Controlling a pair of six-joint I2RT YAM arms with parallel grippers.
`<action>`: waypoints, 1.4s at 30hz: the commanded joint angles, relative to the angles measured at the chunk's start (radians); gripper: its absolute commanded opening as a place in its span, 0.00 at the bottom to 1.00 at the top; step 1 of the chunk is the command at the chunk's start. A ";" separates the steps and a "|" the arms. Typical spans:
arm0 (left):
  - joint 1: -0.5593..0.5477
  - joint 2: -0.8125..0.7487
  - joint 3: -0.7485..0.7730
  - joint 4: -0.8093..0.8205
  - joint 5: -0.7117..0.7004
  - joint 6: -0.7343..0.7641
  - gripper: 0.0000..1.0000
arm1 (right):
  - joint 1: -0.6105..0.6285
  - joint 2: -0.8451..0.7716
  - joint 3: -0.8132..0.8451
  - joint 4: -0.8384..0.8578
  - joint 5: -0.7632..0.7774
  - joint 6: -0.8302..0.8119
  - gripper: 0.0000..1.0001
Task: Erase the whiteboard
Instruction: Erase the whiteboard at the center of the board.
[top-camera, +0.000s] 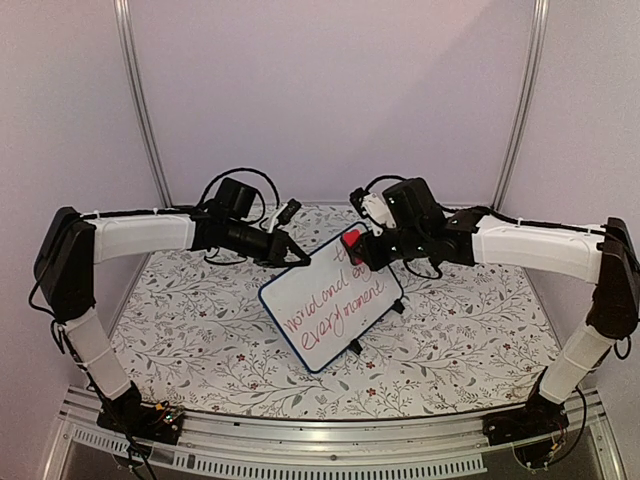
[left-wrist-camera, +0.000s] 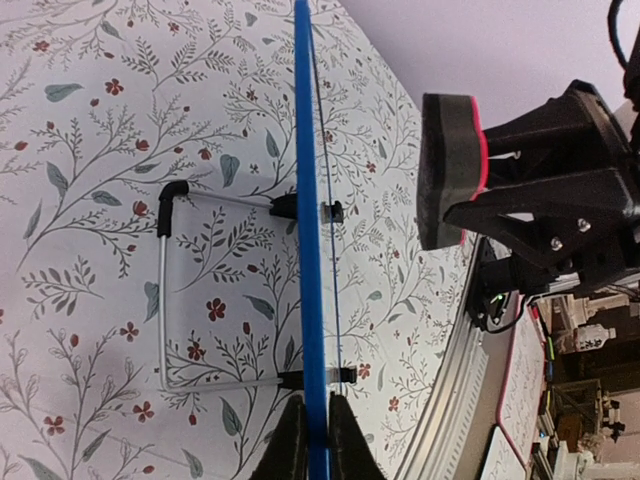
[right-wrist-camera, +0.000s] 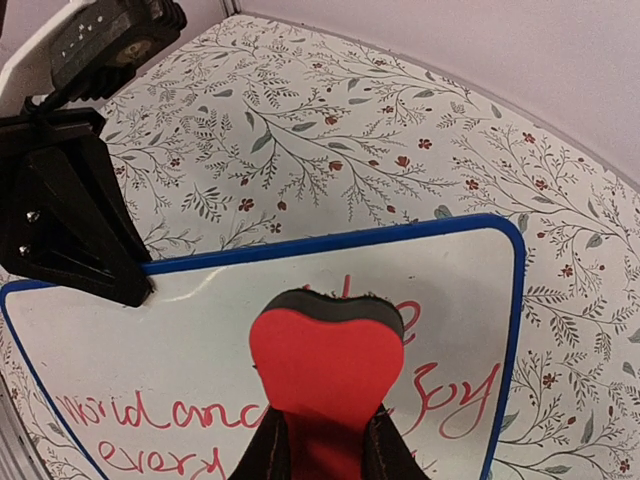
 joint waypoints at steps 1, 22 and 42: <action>-0.017 0.012 0.022 -0.018 -0.015 0.019 0.02 | -0.005 0.035 0.029 -0.007 -0.036 0.005 0.13; -0.019 0.003 0.022 -0.019 0.002 0.013 0.00 | -0.005 0.107 -0.010 0.017 -0.112 0.040 0.12; -0.021 -0.007 0.021 -0.018 0.006 0.017 0.00 | 0.015 0.073 -0.047 0.018 -0.131 0.070 0.11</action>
